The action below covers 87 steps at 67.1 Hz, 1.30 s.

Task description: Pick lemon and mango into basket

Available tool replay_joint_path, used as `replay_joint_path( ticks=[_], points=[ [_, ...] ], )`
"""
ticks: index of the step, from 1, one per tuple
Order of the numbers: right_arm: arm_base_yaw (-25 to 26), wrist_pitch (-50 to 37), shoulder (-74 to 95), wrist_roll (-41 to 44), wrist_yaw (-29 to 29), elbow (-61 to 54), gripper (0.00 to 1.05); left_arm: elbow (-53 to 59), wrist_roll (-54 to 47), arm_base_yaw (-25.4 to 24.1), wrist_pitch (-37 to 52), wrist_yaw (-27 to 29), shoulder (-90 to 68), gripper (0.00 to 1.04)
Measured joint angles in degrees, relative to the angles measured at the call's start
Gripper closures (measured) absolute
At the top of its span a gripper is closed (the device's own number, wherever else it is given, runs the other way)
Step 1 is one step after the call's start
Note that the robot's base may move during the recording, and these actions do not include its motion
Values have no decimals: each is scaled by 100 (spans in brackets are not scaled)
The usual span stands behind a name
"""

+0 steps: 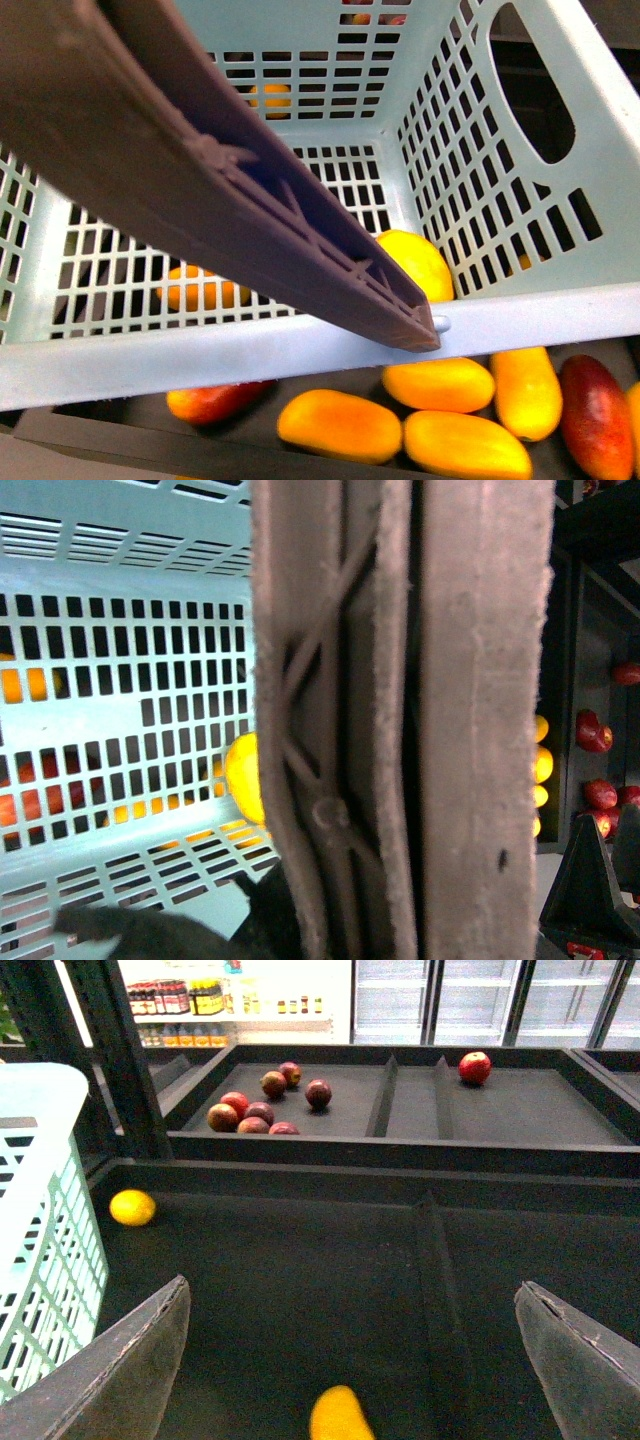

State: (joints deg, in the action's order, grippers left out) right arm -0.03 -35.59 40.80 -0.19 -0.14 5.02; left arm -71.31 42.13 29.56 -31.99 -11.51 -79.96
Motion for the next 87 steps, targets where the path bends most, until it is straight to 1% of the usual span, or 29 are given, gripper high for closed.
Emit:
replay_joint_path(
  ticks=[25,34,47,48,49,51,52,55,56,58,59,63,66,70,74,83,87],
  points=[
    [0,0,-2,0,0,0,9,0,-17,0,0,17,7,91],
    [-4,2,2,0,50,0,9,2,17,-87,-2,57,11,91],
    [-7,24,9,-26,-11,7,9,2,-44,-63,-2,96,46,91],
    [-31,144,44,-105,-125,39,9,2,-42,-63,-2,96,46,91],
    [-107,660,138,-341,-522,212,9,2,-33,-63,-2,92,44,91],
    [-168,1307,260,-621,-925,463,9,2,-31,-63,-2,87,42,91],
    [-179,1947,437,-946,-1298,752,9,2,-31,-63,-2,59,42,91],
    [-105,2905,743,-1357,-1834,1187,9,2,-31,-59,-2,52,42,91],
    [-31,3508,964,-1775,-2070,1460,9,2,-31,-50,0,52,44,91],
    [59,4006,1178,-2011,-2166,1676,9,2,-35,-35,0,42,46,91],
    [166,4415,1377,-2315,-2214,1832,9,2,-35,-28,0,35,46,91],
    [450,4992,1860,-2962,-2179,2046,9,2,-35,-24,0,-11,46,91],
    [623,5014,2170,-3226,-2098,2109,9,2,-28,-24,-2,-13,37,91],
    [874,4830,2715,-3488,-1978,2253,9,4,-7,-24,-2,-7,35,91],
    [1091,4391,3368,-3696,-1998,2452,9,2,-13,-22,-2,-4,35,91],
    [1287,3814,4669,-3998,-1867,2894,9,4,-9,-22,-2,20,35,91],
    [1316,3648,5370,-4190,-1657,3097,9,4,-11,-22,-2,22,35,91]
  ],
)
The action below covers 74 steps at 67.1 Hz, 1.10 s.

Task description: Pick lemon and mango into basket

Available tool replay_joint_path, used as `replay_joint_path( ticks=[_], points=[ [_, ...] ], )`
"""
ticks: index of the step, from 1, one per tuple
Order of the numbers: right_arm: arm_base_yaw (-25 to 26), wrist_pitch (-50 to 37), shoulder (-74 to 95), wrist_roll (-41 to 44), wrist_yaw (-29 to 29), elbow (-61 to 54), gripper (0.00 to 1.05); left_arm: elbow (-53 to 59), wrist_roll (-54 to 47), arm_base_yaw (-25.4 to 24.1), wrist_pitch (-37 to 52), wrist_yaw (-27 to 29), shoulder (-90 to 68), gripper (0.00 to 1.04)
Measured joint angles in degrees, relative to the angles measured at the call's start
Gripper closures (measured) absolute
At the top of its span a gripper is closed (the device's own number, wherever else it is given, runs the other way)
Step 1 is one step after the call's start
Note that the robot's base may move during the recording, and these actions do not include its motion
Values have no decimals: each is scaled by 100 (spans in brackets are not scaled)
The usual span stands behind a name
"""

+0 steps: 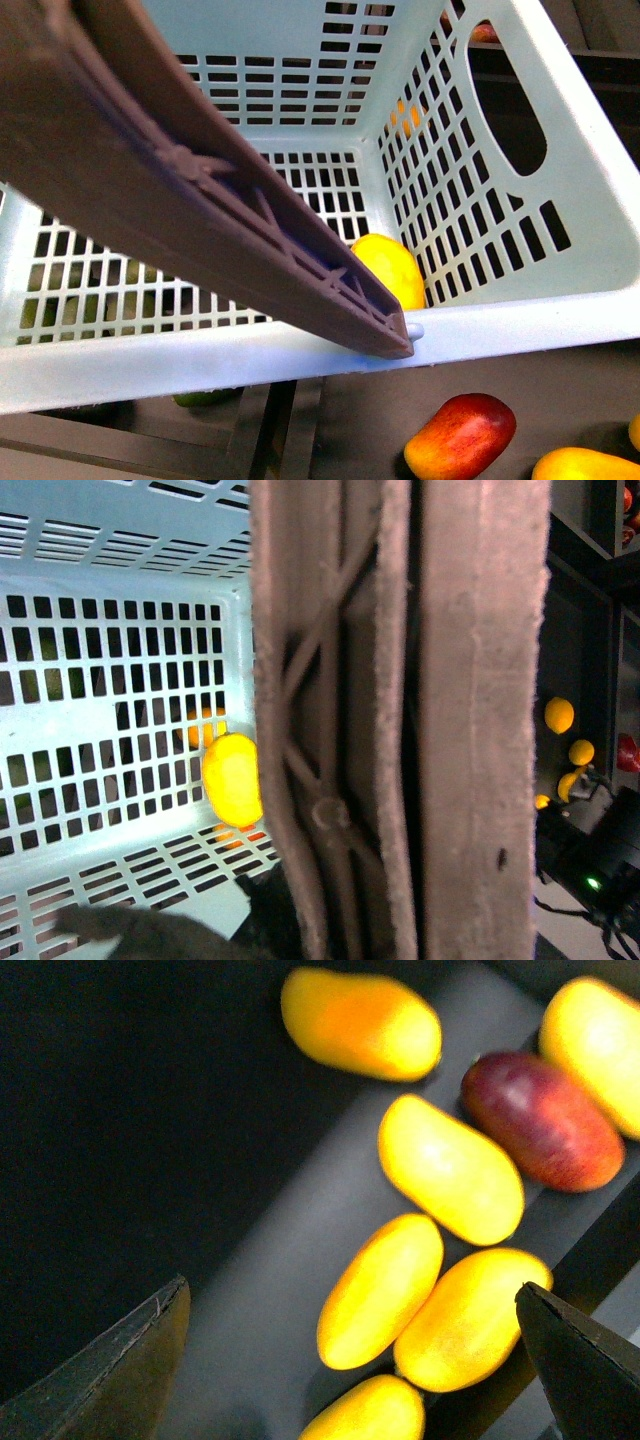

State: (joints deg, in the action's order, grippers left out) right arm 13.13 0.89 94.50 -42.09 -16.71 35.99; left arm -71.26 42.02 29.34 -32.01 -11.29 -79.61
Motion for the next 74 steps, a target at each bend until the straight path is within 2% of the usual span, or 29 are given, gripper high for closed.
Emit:
replay_joint_path(
  ticks=[22,74],
  points=[
    [-216,-304,1773,-1104,321,457,9,0,-2,0,0,-9,0,91],
    [-269,-382,2586,-1757,273,610,9,0,0,0,0,-4,0,91]
  ],
)
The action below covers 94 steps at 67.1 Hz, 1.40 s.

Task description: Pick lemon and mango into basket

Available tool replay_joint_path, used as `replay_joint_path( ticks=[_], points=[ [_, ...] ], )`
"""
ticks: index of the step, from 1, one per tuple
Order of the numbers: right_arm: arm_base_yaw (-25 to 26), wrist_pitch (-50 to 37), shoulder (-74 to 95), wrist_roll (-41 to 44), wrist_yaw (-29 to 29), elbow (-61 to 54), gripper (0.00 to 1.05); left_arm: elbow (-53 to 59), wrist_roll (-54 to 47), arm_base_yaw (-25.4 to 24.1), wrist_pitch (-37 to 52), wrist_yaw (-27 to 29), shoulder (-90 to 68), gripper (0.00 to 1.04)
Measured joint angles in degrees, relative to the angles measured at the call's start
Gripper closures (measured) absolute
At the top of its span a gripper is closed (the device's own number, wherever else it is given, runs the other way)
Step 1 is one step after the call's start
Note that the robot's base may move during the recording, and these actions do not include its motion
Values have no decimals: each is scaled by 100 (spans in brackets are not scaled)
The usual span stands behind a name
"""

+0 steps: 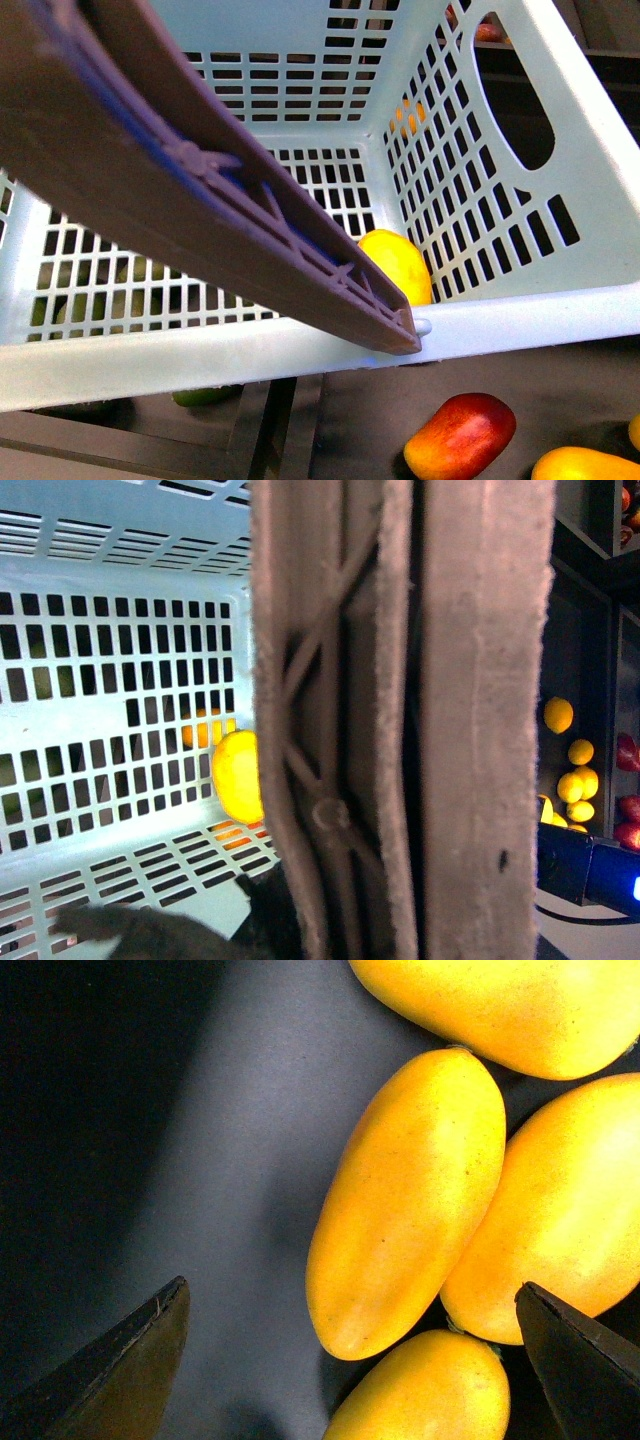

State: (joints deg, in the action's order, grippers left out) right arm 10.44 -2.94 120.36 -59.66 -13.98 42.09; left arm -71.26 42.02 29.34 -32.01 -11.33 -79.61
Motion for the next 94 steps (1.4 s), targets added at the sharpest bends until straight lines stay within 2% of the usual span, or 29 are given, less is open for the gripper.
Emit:
replay_joint_path(
  ticks=[64,94],
  points=[
    [302,-173,774,-98,-46,59,9,0,-2,0,0,-2,0,91],
    [313,-57,1213,-17,-219,688,9,0,-2,0,0,-2,0,91]
  ],
)
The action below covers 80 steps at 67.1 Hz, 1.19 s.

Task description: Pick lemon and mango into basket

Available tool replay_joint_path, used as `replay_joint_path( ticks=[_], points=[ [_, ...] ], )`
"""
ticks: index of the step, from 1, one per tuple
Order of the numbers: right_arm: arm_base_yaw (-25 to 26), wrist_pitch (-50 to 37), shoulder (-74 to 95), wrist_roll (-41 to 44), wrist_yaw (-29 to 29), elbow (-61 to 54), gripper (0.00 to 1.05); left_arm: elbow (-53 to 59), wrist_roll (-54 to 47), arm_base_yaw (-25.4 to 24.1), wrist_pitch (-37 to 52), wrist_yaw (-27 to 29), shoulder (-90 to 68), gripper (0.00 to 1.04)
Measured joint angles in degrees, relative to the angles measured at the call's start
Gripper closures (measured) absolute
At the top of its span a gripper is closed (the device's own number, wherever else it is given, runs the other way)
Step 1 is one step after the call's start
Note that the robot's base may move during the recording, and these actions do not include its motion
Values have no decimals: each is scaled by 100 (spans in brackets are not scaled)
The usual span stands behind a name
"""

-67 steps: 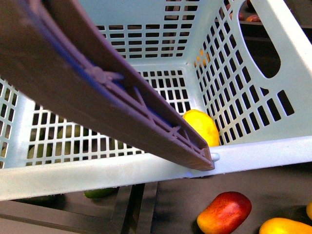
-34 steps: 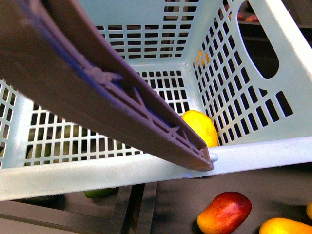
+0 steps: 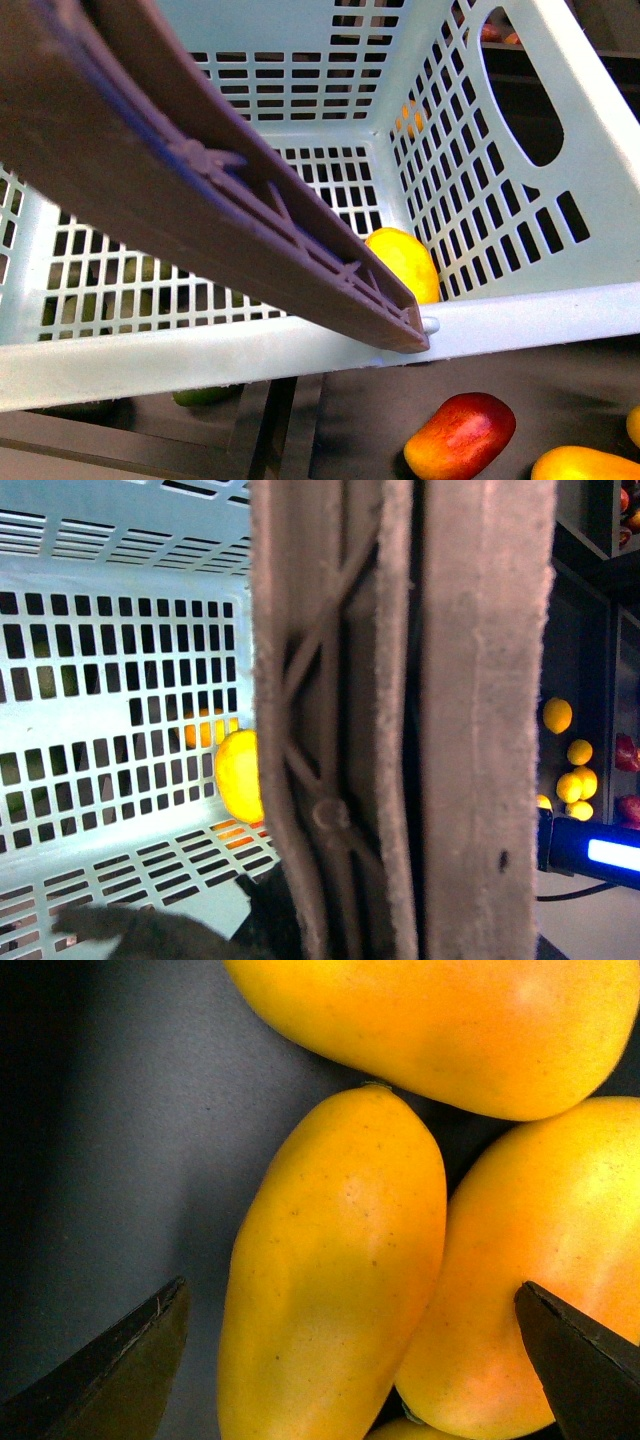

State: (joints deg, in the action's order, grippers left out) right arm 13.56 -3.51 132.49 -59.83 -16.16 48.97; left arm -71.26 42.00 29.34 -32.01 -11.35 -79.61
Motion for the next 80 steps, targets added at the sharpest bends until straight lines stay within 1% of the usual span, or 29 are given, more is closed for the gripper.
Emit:
replay_joint_path(
  ticks=[23,43,57,58,61,67,80],
  points=[
    [-122,39,568,101,319,415,9,0,2,0,0,0,0,91],
    [-153,0,761,109,393,535,9,0,2,0,0,0,0,91],
    [-103,-90,761,116,424,455,34,0,2,0,0,2,0,91],
    [-87,-116,737,116,446,422,37,0,2,0,0,0,0,91],
    [-74,-155,688,116,455,363,41,0,2,0,0,0,0,91],
    [-57,-245,490,118,490,195,46,0,2,0,0,0,0,91],
    [28,-448,-293,245,529,-227,47,0,2,0,0,2,0,91]
  ],
)
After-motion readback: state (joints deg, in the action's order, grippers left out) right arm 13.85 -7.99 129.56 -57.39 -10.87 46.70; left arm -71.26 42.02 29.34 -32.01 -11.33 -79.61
